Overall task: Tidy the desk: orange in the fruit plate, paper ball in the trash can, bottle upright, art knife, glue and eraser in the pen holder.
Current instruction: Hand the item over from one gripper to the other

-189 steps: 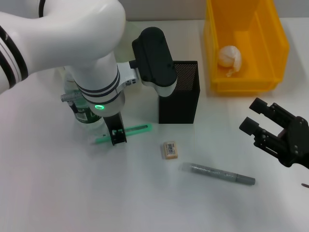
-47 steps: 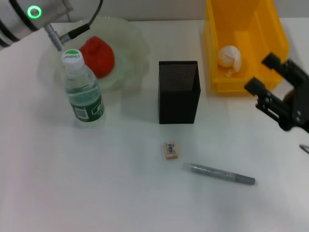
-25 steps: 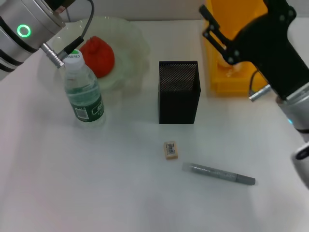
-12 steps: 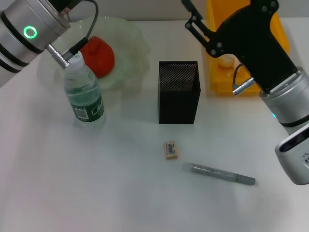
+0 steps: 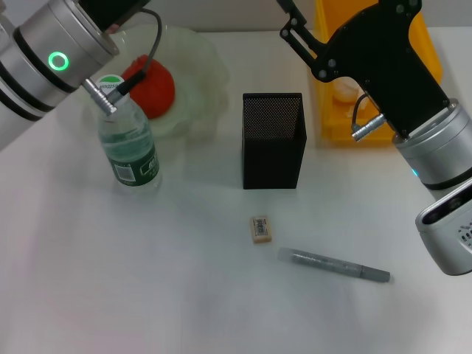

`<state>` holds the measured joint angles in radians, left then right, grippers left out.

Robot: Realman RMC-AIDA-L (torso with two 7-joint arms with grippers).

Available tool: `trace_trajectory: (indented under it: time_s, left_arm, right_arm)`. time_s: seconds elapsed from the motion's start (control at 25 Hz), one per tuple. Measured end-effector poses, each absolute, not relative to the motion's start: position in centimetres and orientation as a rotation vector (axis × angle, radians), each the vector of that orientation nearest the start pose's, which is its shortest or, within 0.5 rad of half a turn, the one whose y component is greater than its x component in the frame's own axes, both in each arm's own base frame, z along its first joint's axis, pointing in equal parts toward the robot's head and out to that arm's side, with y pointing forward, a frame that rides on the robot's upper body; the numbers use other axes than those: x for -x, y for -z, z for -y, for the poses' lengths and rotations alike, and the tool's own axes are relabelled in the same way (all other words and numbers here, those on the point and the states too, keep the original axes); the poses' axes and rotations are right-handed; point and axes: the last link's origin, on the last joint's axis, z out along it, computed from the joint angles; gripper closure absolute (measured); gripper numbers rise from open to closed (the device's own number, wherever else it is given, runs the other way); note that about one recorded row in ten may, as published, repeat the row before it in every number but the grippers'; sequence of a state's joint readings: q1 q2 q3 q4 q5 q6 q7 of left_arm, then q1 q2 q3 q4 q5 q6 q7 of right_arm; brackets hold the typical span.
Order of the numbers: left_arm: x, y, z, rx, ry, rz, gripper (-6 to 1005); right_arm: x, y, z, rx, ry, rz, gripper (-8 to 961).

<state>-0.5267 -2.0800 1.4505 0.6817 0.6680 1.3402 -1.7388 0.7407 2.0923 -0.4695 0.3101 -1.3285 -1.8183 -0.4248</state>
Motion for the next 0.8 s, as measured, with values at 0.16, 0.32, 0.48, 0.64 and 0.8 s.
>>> trace_trajectory:
  time_s: [0.16,0.32,0.48,0.64,0.8]
  left_arm:
    - [13.6,-0.6,-36.3,2.249,1.859,1.098,809]
    - [13.5,-0.6,-36.2,2.252,1.861,1.093,809]
    - [13.6,-0.6,-36.2,2.231,1.88,1.107,809]
    - [13.8,-0.4,-36.2,2.209,1.897,1.123,809]
    - [13.8,-0.4,-36.1,2.207,1.9,1.124,809]
  right_arm:
    - [-17.2,4.5,-30.8,1.677,-1.049,0.465,232]
    - [-17.1,4.5,-30.8,1.678,-1.052,0.465,232]
    - [-16.9,4.6,-30.8,1.681,-1.062,0.461,232]
    - [-16.5,4.7,-31.0,1.68,-1.07,0.46,231]
    - [-16.2,4.6,-31.3,1.665,-1.074,0.446,239]
